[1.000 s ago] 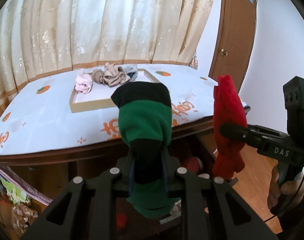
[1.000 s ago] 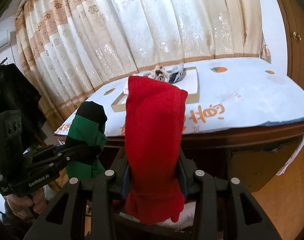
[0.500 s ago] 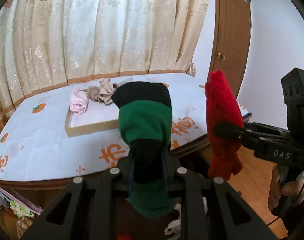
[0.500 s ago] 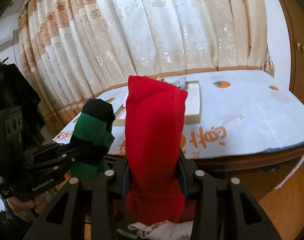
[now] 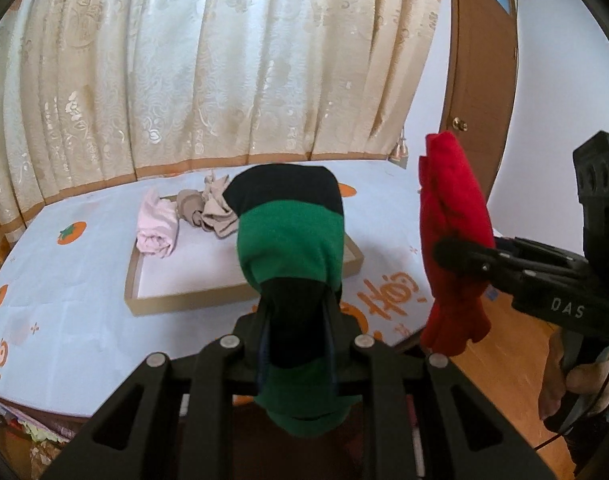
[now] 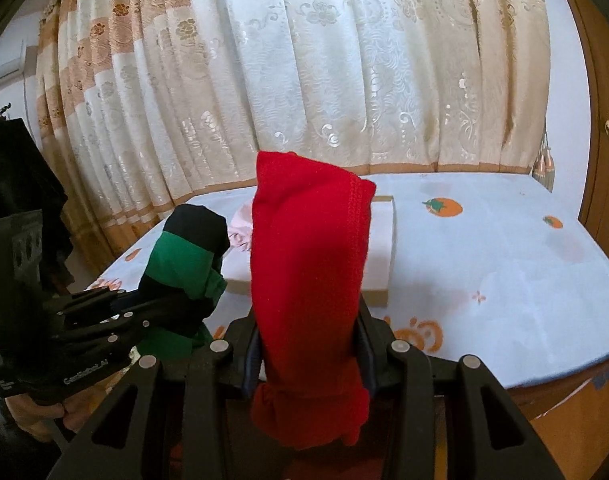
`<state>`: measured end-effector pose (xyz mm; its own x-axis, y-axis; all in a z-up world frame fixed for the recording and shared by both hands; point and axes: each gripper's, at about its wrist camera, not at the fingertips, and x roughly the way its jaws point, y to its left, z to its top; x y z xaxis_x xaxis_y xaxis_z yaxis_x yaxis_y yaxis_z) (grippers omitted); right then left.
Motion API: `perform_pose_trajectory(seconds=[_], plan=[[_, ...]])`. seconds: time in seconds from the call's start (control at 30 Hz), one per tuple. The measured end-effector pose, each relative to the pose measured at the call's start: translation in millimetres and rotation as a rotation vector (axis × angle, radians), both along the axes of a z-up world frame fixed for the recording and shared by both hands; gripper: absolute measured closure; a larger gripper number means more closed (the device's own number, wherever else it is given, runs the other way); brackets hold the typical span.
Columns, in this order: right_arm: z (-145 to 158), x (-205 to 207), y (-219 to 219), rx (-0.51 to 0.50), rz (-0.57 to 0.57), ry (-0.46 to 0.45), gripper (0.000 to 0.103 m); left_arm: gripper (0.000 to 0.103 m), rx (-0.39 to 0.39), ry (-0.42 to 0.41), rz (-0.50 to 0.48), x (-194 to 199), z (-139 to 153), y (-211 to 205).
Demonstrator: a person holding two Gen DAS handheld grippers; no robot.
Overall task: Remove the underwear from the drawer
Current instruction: 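Carry both socks over the beige tray and lower them in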
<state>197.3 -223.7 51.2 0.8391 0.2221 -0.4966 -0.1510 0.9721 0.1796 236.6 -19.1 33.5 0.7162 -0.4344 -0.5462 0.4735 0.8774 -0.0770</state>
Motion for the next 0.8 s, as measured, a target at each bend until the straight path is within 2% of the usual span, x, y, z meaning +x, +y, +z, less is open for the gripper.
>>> perform_pose_trajectory(seconds=[0.4,0.63,0.8], plan=[[1,87,-14,-0.039,-0.018,0.043,0.061,0.083,-0.005,-0.014,0.011,61,8,-28],[-3,154,-25,-0.051,-0.046,0.092,0.061,0.083,-0.028,0.031,0.025,109,4,-49],[-19,205,-35,-0.037,-0.053,0.176,0.061,0.083,-0.017,0.066,0.026,134,-5,-63]])
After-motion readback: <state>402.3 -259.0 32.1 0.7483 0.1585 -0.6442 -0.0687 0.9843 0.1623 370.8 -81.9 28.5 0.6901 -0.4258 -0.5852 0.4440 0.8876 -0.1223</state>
